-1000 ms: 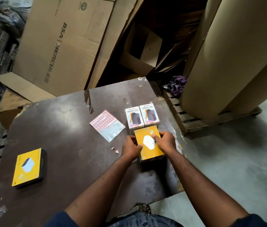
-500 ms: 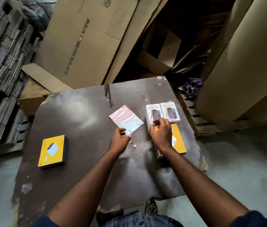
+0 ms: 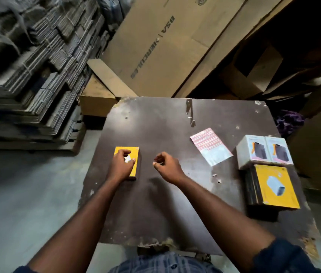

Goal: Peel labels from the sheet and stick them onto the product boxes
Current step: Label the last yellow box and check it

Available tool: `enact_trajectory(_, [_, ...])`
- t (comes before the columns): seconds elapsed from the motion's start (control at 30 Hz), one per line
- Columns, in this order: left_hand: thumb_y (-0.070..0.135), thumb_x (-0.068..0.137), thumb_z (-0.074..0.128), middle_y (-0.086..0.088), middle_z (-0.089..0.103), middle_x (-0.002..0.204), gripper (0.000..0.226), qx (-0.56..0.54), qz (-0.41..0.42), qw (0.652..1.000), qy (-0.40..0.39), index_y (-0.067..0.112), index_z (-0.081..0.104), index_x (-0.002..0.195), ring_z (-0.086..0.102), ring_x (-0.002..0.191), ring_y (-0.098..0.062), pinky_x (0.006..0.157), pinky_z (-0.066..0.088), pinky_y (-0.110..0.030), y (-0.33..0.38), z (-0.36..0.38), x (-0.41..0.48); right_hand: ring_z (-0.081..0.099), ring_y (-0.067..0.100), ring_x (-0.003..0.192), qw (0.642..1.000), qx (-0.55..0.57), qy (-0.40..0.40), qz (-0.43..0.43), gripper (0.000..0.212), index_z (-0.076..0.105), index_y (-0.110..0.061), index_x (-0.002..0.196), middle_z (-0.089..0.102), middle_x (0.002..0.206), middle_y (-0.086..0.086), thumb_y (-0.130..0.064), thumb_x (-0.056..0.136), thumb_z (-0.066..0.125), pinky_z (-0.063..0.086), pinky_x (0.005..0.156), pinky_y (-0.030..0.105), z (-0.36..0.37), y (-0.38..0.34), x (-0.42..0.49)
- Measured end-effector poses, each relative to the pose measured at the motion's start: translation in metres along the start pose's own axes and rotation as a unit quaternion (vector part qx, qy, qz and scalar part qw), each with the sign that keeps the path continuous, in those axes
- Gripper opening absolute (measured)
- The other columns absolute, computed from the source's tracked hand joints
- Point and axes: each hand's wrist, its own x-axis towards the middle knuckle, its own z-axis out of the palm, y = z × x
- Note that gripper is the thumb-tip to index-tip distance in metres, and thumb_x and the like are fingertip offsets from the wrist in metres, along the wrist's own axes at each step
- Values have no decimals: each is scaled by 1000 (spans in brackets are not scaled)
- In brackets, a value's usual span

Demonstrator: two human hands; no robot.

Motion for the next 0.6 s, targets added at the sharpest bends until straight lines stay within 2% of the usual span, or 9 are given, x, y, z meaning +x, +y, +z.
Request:
enact_trajectory(0.1, [18, 81, 73, -16, 65, 119, 38, 18, -33, 999, -5, 10, 63, 117, 60, 113, -30, 96, 49, -42, -36, -18, 15, 63, 20, 95, 997, -45, -51, 27, 32, 58, -6, 118, 69, 110, 8, -22, 91, 67, 44, 77, 24, 39, -5, 15])
enact_trajectory(0.2, [16, 83, 72, -21, 56, 127, 47, 37, -59, 997, -24, 8, 58, 127, 55, 119, -34, 99, 44, -39, -63, -24, 20, 61, 27, 109, 990, -75, -109, 55, 52, 44, -5, 129, 61, 117, 9, -25, 88, 70, 50, 92, 37, 75, -2, 29])
enact_trajectory(0.33, [25, 80, 71, -17, 58, 129, 58, 5, -95, 993, -69, 9, 52, 132, 57, 119, -33, 102, 46, -42, -95, -21, 28, 60, 27, 115, 986, -56, -133, 86, 64, 38, -10, 134, 59, 129, 11, -19, 82, 74, 50, 98, 46, 103, 1, 40])
enact_trajectory(0.47, [22, 82, 71, -14, 65, 123, 50, -33, -115, 989, -83, 13, 55, 128, 62, 111, -30, 98, 50, -46, -121, -14, 39, 52, 30, 126, 988, -37, -119, 88, 88, 33, -15, 147, 44, 142, 16, -17, 72, 79, 47, 104, 48, 124, 13, 48])
enact_trajectory(0.6, [27, 76, 71, -14, 65, 116, 48, -42, -98, 992, -60, 18, 61, 123, 65, 100, -28, 96, 52, -42, -112, -21, 44, 49, 32, 126, 992, -75, -85, 62, 85, 39, -14, 147, 40, 133, 17, -5, 72, 78, 42, 108, 40, 125, -2, 46])
